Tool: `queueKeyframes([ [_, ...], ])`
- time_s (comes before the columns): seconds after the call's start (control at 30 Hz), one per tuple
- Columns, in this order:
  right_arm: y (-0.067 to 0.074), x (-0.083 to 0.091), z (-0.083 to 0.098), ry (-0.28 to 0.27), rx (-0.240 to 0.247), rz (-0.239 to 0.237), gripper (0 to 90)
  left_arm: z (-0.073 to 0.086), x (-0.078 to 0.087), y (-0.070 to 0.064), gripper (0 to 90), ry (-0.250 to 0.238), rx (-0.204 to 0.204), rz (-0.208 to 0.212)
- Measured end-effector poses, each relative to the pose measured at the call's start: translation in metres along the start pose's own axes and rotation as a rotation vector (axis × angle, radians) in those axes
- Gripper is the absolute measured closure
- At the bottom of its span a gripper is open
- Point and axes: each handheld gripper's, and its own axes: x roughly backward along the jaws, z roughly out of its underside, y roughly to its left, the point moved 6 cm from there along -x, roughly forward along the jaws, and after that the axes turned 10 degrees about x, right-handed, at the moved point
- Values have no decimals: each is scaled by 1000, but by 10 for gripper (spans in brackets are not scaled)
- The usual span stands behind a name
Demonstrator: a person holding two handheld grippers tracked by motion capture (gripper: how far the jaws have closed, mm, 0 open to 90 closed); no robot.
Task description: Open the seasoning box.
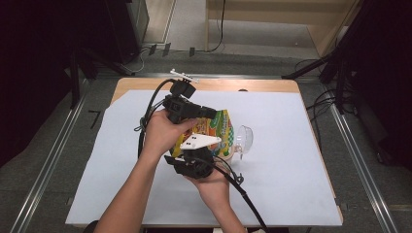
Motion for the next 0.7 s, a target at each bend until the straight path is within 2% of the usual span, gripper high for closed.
queueKeyframes([
  [0.13, -2, 1, -1, -1, 10, 8, 718, -3, 2, 0, 831, -27, 2, 8],
  [0.7, -6, -8, -9, 13, 5, -13, 718, -6, 9, 8, 841, -60, 12, -15],
])
